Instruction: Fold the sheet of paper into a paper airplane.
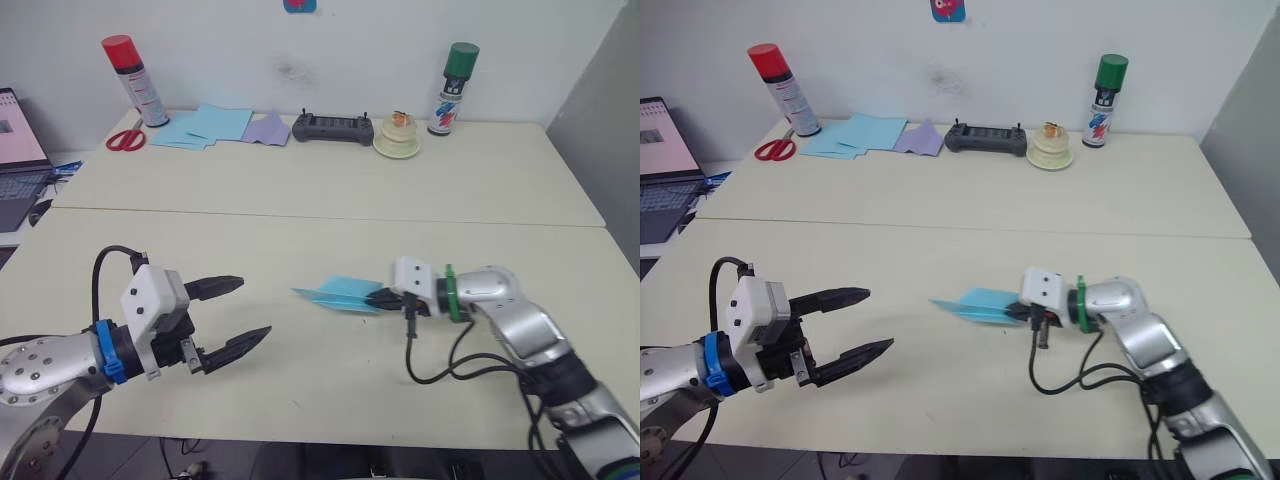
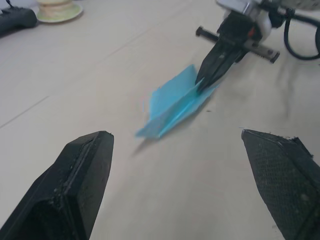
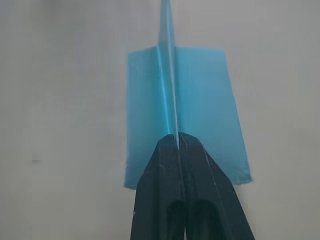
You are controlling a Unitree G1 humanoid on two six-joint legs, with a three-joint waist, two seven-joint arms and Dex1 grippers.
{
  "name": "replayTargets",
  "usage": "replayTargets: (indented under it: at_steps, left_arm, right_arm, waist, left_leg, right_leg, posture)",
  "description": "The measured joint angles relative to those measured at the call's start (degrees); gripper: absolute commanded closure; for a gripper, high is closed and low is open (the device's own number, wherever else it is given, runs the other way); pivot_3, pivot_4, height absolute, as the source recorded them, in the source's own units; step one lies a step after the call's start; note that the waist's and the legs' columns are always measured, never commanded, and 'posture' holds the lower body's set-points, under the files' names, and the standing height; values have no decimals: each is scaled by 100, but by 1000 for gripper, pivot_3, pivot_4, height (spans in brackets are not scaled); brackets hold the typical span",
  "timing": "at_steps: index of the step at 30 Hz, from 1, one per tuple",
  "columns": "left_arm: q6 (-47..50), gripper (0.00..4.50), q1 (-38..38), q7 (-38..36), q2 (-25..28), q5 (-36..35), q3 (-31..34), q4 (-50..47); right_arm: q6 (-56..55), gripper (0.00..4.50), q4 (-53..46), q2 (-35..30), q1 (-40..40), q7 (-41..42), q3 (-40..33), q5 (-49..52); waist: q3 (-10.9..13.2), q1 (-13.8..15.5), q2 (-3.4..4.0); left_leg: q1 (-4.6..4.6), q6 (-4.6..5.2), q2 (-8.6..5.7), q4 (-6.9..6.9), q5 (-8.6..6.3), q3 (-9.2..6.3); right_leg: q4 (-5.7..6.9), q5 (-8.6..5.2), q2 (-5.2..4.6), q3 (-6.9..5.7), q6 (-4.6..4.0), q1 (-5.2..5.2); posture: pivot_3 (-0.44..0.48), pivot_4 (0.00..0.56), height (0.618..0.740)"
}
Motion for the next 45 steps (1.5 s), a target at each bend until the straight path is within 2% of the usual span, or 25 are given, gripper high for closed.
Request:
replayTargets:
  at_steps: [3, 7, 19, 22, 26, 34, 37, 41, 45]
  left_arm:
    - [-74, 0, -45, -110, 1, 121, -88, 146]
    - [-95, 0, -203, -200, 0, 137, -227, 147]
    - [28, 0, -772, -172, 2, 113, -637, 101]
    - [28, 0, -771, -166, 2, 115, -640, 83]
    - [40, 0, -755, -121, 2, 112, -639, -11]
    - [82, 0, -759, -60, 13, 106, -640, -64]
    - [325, 0, -966, -104, 211, -39, -671, -56]
    - [678, 0, -1952, -322, 642, -330, -893, 135]
    - [944, 0, -3368, -637, 738, -628, -1368, 684]
  right_arm:
    - [522, 3863, -221, -32, 151, -62, -23, 142]
    - [631, 2495, -406, -52, 144, -191, -15, 149]
    - [677, 2495, -460, 376, -328, -527, 665, -56]
    - [630, 3044, -256, 421, -343, -560, 739, -106]
    - [472, 4481, -68, 422, -360, -560, 864, -202]
    - [332, 4481, 3, 415, -421, -516, 923, -296]
    - [597, 4481, -66, 322, -402, -520, 725, -152]
    - [1845, 4481, -347, 319, -448, -887, -461, 429]
    - [3400, 4481, -718, 482, -442, -1916, -1856, 618]
  waist:
    - [1, -13, 1]
    - [1, 1, 2]
    - [1, 2, 1]
    - [1, 3, 1]
    - [1, 1, 2]
    - [1, 2, 1]
    - [3, 9, 2]
    - [4, 59, -1]
    - [2, 50, -4]
  left_leg:
    - [1, 0, 2, -1, 0, 4]
    - [-1, 0, 1, 1, 0, 6]
    - [-9, 0, 0, 2, 0, 6]
    - [-9, 0, -1, 2, 0, 6]
    - [-9, 0, 0, 1, 0, 6]
    - [-9, 0, 0, 1, 0, 6]
    - [-13, 0, -1, 3, 0, 6]
    - [-24, -1, -7, 8, 1, 4]
    - [-40, -1, -9, 7, 1, 4]
  right_leg:
    - [4, -7, 7, -7, 4, -3]
    - [5, -8, 8, -8, 5, -3]
    - [3, -9, 6, -3, 6, -9]
    - [3, -8, 6, -3, 6, -9]
    - [3, -8, 6, -2, 6, -11]
    - [4, -8, 6, -3, 6, -11]
    - [5, -8, 6, -5, 6, -13]
    - [5, -7, 6, -12, 7, -14]
    - [3, -7, 8, -13, 8, -24]
  posture:
    - [0, 150, 740]
    - [0, 150, 740]
    - [0, 150, 740]
    - [0, 150, 740]
    - [0, 150, 740]
    - [0, 150, 740]
    - [0, 150, 740]
    - [0, 150, 740]
    - [0, 150, 740]
